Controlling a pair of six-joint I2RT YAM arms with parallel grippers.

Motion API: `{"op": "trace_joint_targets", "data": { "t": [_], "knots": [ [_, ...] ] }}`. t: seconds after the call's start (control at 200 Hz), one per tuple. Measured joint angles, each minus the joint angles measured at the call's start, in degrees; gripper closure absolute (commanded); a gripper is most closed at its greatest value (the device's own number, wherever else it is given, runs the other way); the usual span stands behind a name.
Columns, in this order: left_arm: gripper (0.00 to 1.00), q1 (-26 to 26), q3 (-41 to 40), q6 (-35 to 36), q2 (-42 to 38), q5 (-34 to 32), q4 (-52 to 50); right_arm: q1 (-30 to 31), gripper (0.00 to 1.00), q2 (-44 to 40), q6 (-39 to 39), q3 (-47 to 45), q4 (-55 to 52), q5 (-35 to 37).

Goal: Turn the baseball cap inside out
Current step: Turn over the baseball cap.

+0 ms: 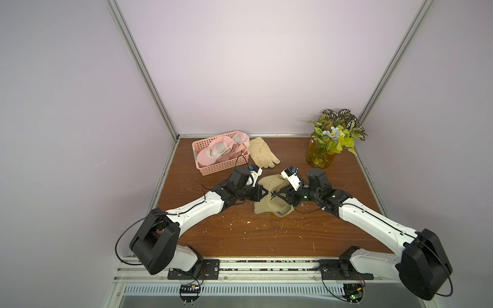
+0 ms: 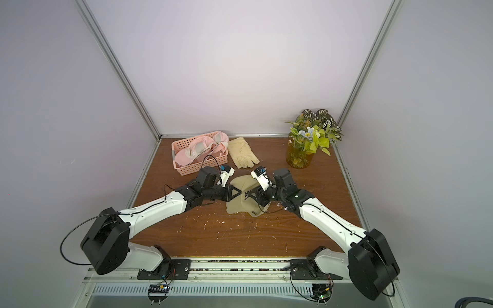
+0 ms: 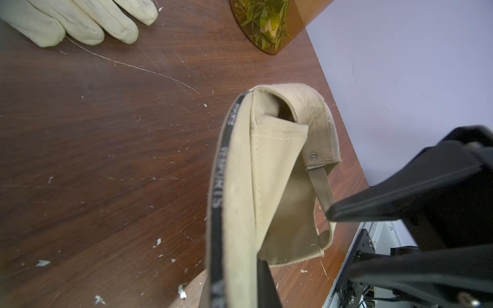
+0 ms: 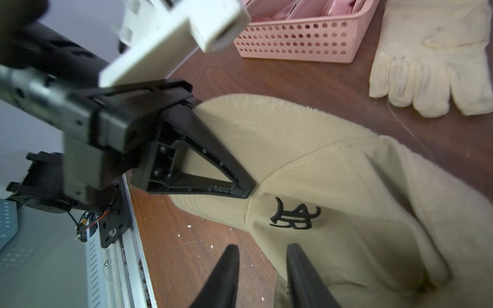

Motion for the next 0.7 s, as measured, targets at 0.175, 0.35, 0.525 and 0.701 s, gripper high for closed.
{"op": "trace_joint_targets", "data": {
  "t": [0.175, 0.35, 0.525, 0.701],
  "knots": [
    [1.0, 0.02, -0.24, 0.0, 0.17, -1.01, 0.02, 0.33, 0.54, 8.41, 2.78, 0.13, 1.22, 7.87],
    [1.0, 0.02, -0.39, -0.11, 0.33, -2.64, 0.13, -0.2, 0.5, 14.21, 5.27, 1.97, -0.24, 19.63],
    [1.0, 0.02, -1.05, -0.09, 0.92, -3.58, 1.36, -0.76, 0.39, 16.35, 6.75, 2.32, 0.81, 24.46],
    [1.0, 0.02, -1.51, -0.11, 3.1, -3.63, 3.15, -0.76, 0.34, 18.01, 7.56, 2.36, 2.43, 25.4]
  ]
}}
